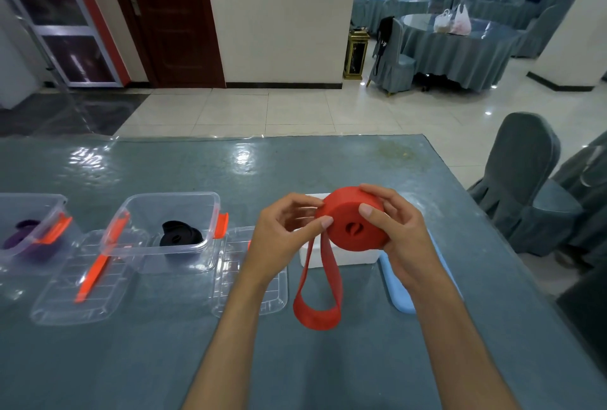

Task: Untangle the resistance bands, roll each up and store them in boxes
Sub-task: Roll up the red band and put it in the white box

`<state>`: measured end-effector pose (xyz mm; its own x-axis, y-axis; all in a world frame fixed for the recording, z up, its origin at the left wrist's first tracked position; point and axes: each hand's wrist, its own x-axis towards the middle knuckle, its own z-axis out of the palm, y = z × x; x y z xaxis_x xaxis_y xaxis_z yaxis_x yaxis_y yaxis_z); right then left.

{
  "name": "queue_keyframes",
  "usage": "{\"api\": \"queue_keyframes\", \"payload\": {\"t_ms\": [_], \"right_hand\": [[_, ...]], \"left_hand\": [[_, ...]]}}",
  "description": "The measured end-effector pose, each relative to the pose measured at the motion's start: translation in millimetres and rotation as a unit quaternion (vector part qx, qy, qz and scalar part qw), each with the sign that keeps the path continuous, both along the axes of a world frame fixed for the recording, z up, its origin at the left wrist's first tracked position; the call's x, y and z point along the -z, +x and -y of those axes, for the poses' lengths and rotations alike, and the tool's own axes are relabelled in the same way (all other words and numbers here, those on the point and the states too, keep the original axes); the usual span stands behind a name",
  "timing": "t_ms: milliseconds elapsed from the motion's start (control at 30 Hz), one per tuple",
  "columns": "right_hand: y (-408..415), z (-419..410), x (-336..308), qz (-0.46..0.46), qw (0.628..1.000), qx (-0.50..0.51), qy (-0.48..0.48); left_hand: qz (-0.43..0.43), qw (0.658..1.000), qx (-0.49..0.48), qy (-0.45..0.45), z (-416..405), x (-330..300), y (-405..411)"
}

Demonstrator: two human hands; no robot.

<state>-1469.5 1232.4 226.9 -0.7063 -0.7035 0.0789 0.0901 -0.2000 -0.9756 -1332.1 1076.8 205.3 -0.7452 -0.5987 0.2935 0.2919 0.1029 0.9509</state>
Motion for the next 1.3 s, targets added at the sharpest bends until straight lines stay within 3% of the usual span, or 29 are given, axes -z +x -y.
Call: {"api": "queue_keyframes", "payload": {"t_ms": [233,400,567,733,933,1133,1300], "right_hand": [[1.4,0.1,3.0,0.068,0.997,-0.006,-0.036],[3.2,4.9,5.9,0.115,0.990,-0.039,-0.071],[-6.2,-2.1,8.8,0.074,0.993,-0.070,-0.052],[-19.7,-14.9,13.2,-0.025,0.997,-0.074,0.025],[-16.8,-16.9,17.0,-0.118,0.990,-0.062,0.040],[-9.1,-11.1,20.6,-0.092,0.995,-0.025,0.017],[-8.3,-8.5,22.1,-0.064,0.994,-0.071,0.043]], "left_hand": [[-0.022,0.998,0.049,0.030,1.5,8.1,1.3],[-0.047,0.998,0.033,0.034,2.4,6.8,2.2],[-0.045,0.998,0.019,0.033,1.4,8.4,4.3],[-0.026,0.999,-0.005,0.032,3.1,7.7,4.4],[-0.009,0.998,0.016,0.059,3.8,12.3,4.0],[0.024,0.996,0.061,0.055,13.8,18.2,14.1],[0.017,0.998,0.026,0.059,14.4,14.0,16.9]]}}
